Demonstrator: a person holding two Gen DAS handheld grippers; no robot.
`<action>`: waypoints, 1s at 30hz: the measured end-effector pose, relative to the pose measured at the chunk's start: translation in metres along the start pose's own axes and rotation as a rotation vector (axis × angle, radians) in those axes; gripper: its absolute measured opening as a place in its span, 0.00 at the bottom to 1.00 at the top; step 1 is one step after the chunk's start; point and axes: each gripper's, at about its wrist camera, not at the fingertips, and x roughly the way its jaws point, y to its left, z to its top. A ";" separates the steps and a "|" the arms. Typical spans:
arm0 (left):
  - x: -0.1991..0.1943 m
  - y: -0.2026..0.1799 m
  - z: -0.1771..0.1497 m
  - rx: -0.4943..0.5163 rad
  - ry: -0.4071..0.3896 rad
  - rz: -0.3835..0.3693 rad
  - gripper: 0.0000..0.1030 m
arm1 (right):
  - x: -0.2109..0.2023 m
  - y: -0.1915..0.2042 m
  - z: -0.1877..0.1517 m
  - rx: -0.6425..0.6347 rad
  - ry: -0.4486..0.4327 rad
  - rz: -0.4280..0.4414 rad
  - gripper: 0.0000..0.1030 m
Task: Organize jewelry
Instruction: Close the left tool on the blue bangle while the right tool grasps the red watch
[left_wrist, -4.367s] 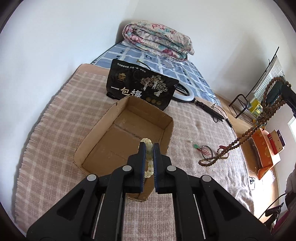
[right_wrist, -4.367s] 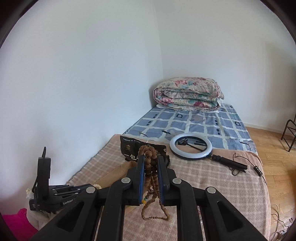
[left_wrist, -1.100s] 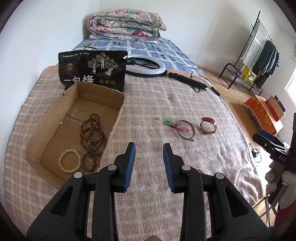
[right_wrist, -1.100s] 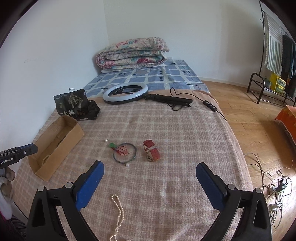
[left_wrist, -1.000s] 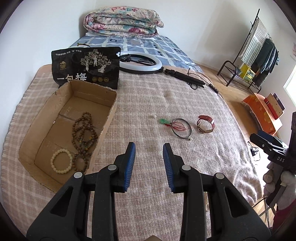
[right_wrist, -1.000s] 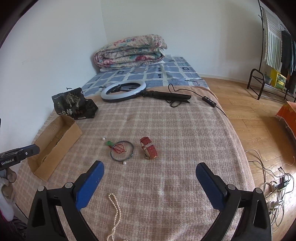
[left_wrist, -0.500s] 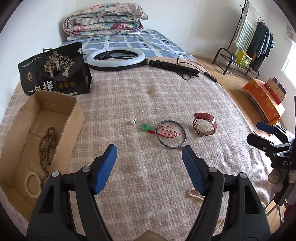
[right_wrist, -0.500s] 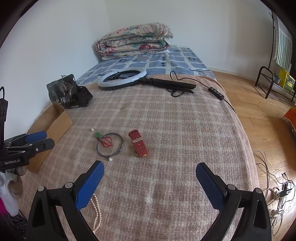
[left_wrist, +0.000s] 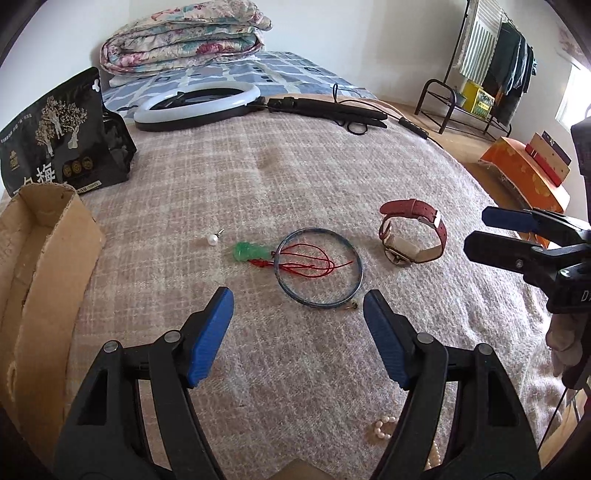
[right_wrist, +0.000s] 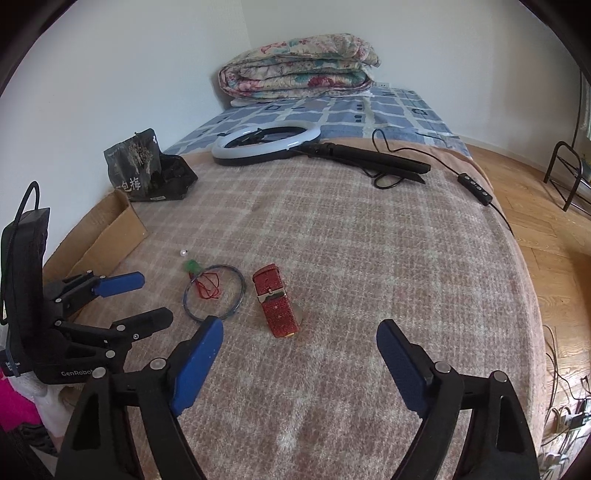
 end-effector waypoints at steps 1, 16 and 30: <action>0.002 -0.001 0.000 -0.002 0.000 -0.003 0.73 | 0.004 0.000 0.001 -0.001 0.004 0.013 0.82; 0.039 -0.021 0.003 0.031 0.044 0.020 0.77 | 0.031 -0.013 0.008 0.022 0.016 0.052 0.68; 0.051 -0.023 0.007 0.031 0.035 0.072 0.78 | 0.042 -0.006 0.009 -0.016 0.023 0.064 0.49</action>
